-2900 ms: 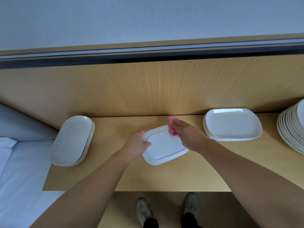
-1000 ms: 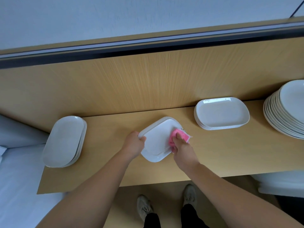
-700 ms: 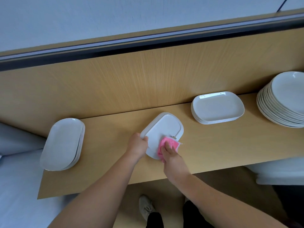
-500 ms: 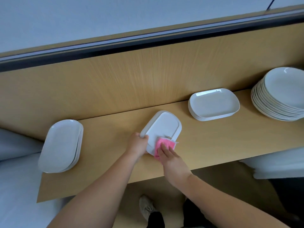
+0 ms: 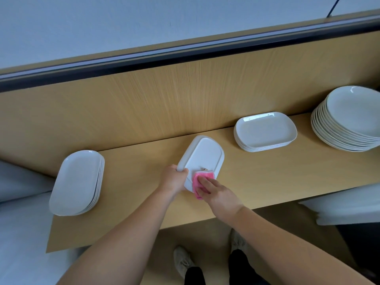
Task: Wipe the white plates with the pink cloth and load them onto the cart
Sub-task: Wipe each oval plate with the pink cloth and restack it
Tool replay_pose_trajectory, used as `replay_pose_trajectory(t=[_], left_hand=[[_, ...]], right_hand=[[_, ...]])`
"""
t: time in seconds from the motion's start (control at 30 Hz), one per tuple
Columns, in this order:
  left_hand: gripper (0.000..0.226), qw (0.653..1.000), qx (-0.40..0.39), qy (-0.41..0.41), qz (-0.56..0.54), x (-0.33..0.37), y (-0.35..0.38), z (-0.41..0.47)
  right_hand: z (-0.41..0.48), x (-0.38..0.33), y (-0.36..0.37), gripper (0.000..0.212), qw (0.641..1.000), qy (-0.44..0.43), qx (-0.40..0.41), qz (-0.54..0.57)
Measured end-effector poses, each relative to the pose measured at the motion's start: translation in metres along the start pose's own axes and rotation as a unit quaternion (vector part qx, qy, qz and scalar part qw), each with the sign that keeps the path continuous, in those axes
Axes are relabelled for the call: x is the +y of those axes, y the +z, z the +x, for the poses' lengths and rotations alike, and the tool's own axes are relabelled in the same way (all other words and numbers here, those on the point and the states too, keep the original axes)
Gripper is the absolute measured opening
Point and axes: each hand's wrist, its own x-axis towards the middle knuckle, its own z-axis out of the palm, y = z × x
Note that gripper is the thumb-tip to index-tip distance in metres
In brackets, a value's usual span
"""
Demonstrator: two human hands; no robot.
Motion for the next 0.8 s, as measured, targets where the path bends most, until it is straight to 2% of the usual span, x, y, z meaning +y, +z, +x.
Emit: replay_pose_trajectory(t=[0.17,0.3,0.37,0.47,0.57,0.63,0.8], left_hand=[[0.015,1.000,0.004,-0.007,-0.018,0.005,0.007,-0.004],[0.022,0.999,0.001,-0.015,-0.038,0.010,-0.002,-0.004],[0.022,1.000,-0.006,-0.004,-0.030,0.011,-0.009,-0.005],[0.022,0.999,-0.019,0.023,-0.029,0.015,-0.012,-0.012],[0.022,0.997,-0.028,0.056,-0.042,0.023,-0.013,-0.024],[0.018,0.996,-0.023,0.078,-0.042,0.026,-0.017,-0.033],[0.018,0.991,0.040,0.124,0.001,0.035,-0.039,-0.064]], right_hand=[[-0.003,0.022,-0.007,0.044,1.000,-0.029,0.011,0.003],[-0.014,0.063,-0.015,0.030,0.998,0.056,0.003,0.042],[-0.015,0.078,-0.024,0.033,0.996,0.073,0.009,0.053],[0.000,0.084,-0.046,0.031,0.990,0.077,0.070,0.092],[0.022,0.080,-0.067,0.024,0.988,-0.008,0.123,0.095],[0.032,0.077,-0.084,0.023,0.985,-0.034,0.140,0.096],[0.051,0.069,-0.108,0.019,0.966,-0.085,0.208,0.130]])
